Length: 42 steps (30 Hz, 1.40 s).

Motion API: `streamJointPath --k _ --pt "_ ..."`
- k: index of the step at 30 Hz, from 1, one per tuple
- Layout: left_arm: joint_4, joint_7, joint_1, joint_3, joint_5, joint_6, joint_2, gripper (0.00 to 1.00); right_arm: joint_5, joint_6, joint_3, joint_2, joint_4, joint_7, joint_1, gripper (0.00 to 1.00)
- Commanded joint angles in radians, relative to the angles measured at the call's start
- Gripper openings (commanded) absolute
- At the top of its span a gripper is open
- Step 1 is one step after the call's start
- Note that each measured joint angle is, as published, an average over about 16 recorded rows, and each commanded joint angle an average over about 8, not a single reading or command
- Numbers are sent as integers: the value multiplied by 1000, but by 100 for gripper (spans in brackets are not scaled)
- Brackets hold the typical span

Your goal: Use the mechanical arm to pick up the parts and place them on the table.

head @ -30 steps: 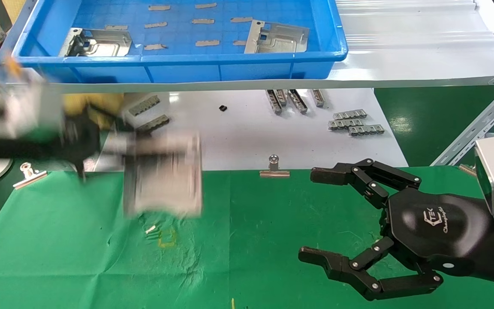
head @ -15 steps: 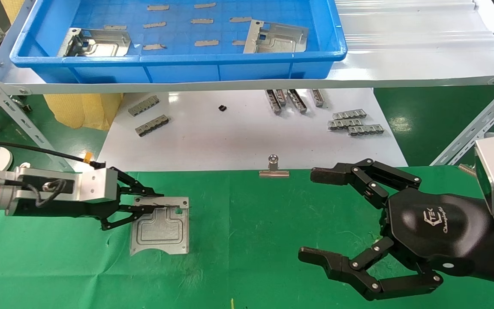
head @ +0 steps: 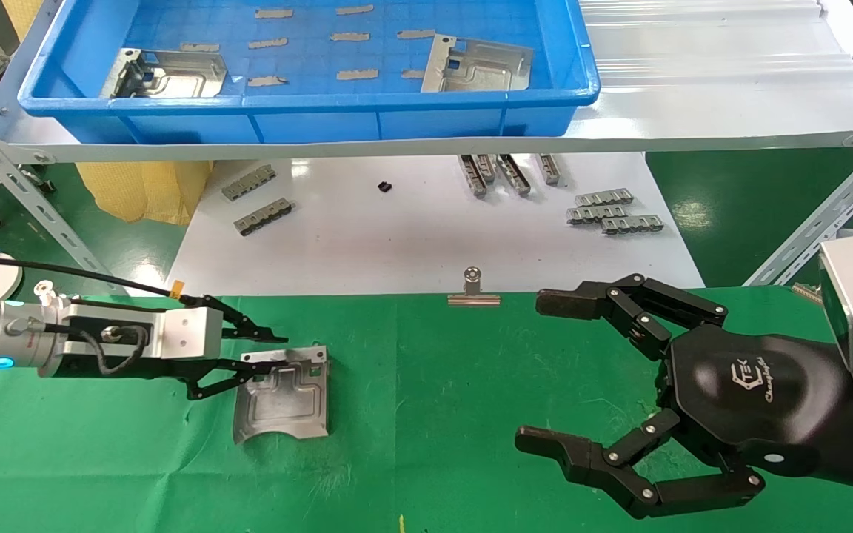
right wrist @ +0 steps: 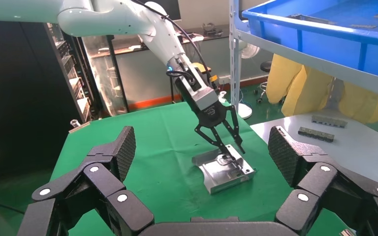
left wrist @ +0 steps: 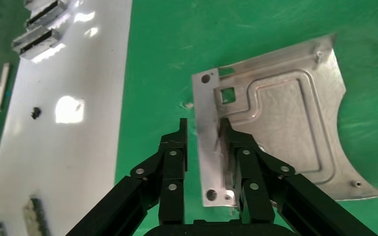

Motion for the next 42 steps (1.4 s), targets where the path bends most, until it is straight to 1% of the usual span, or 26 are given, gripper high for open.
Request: streamJointPath --k 1,6,12,18,24,30,42 --pt "6 25 -1 2 3 -11 8 100 0 0 0 0 0 0 0 100" --pt "35 18 -9 -24 -37 75 -4 100 0 0 0 0 0 0 0 100" --pt "69 -55 5 -58 -92 163 -24 100 0 0 0 0 0 0 0 100" --pt "80 -98 18 -75 -119 180 -31 100 0 0 0 0 0 0 0 100" --pt "70 -90 20 -73 -117 173 -32 100 0 0 0 0 0 0 0 100" --pt "-2 -140 56 -98 -144 165 -54 100 0 0 0 0 0 0 0 100" --pt "-253 -319 183 -185 -237 144 -129 100 0 0 0 0 0 0 0 100"
